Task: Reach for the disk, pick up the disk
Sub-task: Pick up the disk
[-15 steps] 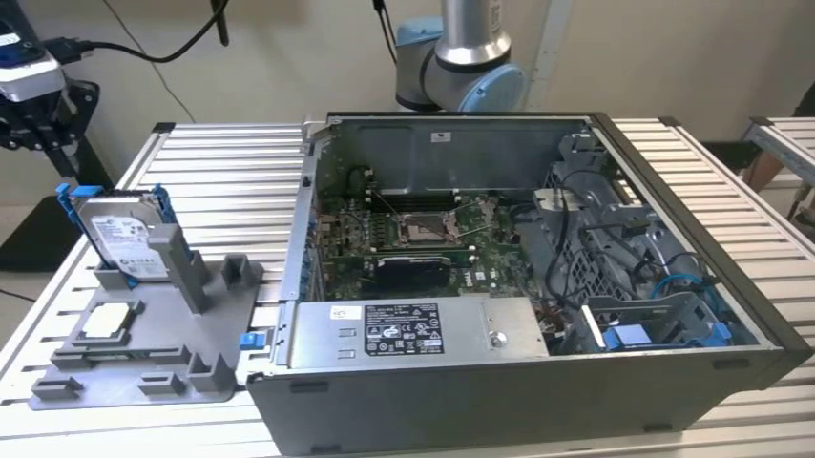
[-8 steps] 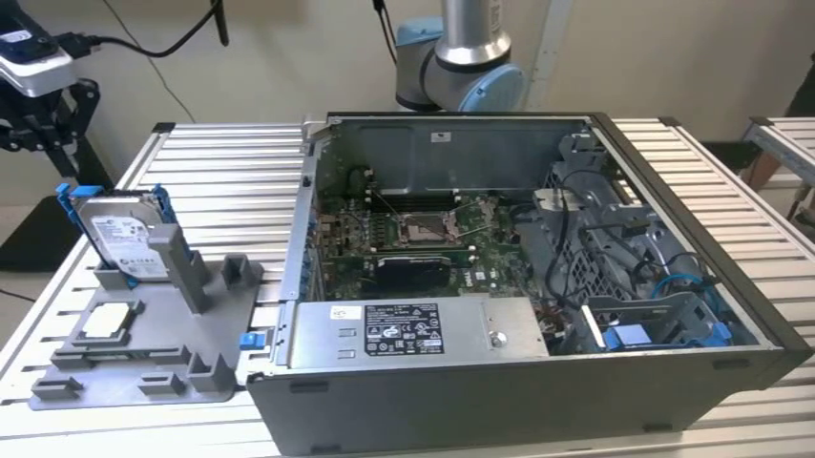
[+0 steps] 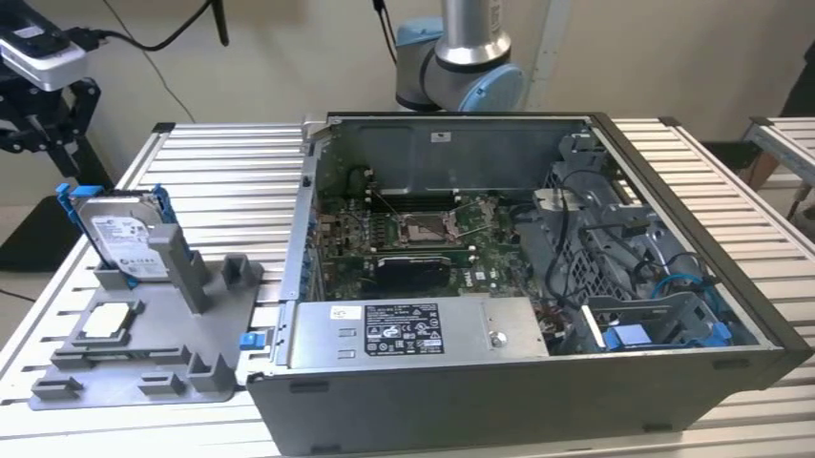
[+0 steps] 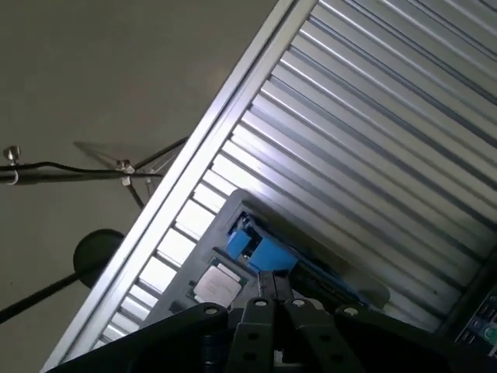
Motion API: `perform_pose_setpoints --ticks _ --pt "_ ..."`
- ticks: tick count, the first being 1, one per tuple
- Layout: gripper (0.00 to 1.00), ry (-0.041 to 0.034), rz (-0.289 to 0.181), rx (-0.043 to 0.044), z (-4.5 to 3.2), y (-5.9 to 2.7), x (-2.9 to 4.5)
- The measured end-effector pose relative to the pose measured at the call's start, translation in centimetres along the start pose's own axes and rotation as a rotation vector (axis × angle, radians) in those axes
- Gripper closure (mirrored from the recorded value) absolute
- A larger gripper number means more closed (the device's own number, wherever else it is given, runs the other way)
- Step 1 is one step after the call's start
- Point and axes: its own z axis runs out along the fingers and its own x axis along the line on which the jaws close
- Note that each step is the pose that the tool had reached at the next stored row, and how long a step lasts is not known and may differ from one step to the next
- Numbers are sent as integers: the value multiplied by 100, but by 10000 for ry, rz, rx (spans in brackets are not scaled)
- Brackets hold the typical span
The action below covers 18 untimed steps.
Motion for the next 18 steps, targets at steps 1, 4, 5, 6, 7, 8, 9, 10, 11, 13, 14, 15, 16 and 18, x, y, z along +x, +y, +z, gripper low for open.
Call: perform_pose_setpoints --ticks 1,4,5,6,7,8,9,10,11,13,14,15,16,18 --pt "100 -6 -180 6 -1 0 0" --pt "100 -62 -733 47 0 0 0" --pt "100 -84 -920 63 0 0 0" --pt "100 -99 -1106 75 0 0 0" --pt "100 -115 -1286 86 0 0 0" --pt "100 -127 -1472 93 1 0 0" --pt "100 -132 -1652 97 2 0 0" --pt "100 -135 -1838 99 2 0 0" --pt "100 -134 -2017 98 1 0 0" --pt "100 -126 -2381 90 1 1 1" --pt "100 -121 -2566 86 1 1 1" --pt "100 -117 -2753 82 2 1 1" --pt "100 -113 -2937 77 2 0 1" --pt "100 -104 -3297 68 3 1 1"
